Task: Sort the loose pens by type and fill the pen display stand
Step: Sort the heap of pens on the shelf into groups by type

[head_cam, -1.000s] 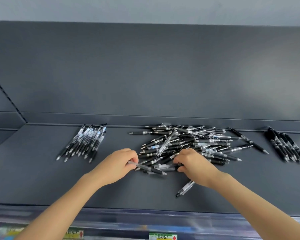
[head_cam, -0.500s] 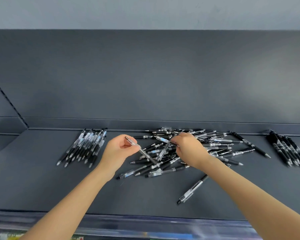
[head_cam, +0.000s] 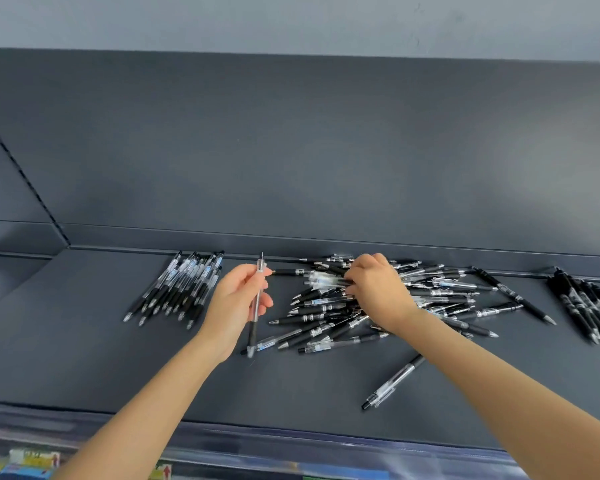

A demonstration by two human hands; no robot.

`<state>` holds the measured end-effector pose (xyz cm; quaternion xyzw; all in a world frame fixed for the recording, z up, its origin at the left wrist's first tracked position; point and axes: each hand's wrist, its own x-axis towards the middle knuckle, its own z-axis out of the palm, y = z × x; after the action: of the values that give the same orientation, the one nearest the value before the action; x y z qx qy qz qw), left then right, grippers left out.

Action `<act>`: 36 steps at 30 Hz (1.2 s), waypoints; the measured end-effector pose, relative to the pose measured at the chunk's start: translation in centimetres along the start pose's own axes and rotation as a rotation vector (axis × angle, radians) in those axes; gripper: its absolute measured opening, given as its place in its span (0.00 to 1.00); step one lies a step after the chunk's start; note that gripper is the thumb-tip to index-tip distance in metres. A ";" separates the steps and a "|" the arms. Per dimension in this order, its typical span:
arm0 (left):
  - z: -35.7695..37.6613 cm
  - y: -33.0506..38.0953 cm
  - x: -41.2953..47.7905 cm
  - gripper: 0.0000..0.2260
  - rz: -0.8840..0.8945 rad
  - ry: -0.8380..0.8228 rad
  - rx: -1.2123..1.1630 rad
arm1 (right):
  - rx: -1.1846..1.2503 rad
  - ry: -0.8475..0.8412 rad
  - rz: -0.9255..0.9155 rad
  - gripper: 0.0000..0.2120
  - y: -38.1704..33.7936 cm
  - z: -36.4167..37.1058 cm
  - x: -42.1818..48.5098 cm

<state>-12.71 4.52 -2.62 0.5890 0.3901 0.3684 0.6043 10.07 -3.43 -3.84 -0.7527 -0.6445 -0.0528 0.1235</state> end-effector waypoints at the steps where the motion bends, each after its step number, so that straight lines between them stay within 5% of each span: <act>1: -0.2 -0.1 0.0 0.08 0.014 0.025 0.034 | 0.080 -0.003 0.037 0.04 -0.2 -0.6 -0.2; 4: -1.1 -0.4 -0.4 0.08 0.056 0.023 0.144 | 0.357 -0.051 0.146 0.11 -1.0 -2.1 -1.1; 13: -2.0 -0.5 -1.2 0.09 -0.044 -0.096 0.220 | 1.318 -0.281 0.398 0.07 -2.5 -3.6 -3.3; 15: -2.2 -0.6 -1.3 0.09 -0.034 -0.117 0.374 | 1.258 -0.321 0.393 0.04 -1.8 -3.6 -3.8; 18: -2.2 -0.8 -1.7 0.04 -0.017 -0.177 0.672 | 0.775 -0.365 0.217 0.03 -0.5 -4.0 -4.5; 22: -1.9 -1.0 -1.7 0.02 -0.006 -0.183 0.696 | 0.224 -0.380 0.009 0.11 0.8 -3.7 -5.1; 36: -2.6 -0.8 -1.6 0.12 -0.023 -0.139 0.536 | 0.157 -0.411 -0.022 0.02 0.4 -2.1 -5.0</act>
<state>-15.75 4.12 -3.33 0.7473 0.4378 0.2042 0.4563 9.84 -8.81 -3.08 -0.7287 -0.6664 0.1508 0.0470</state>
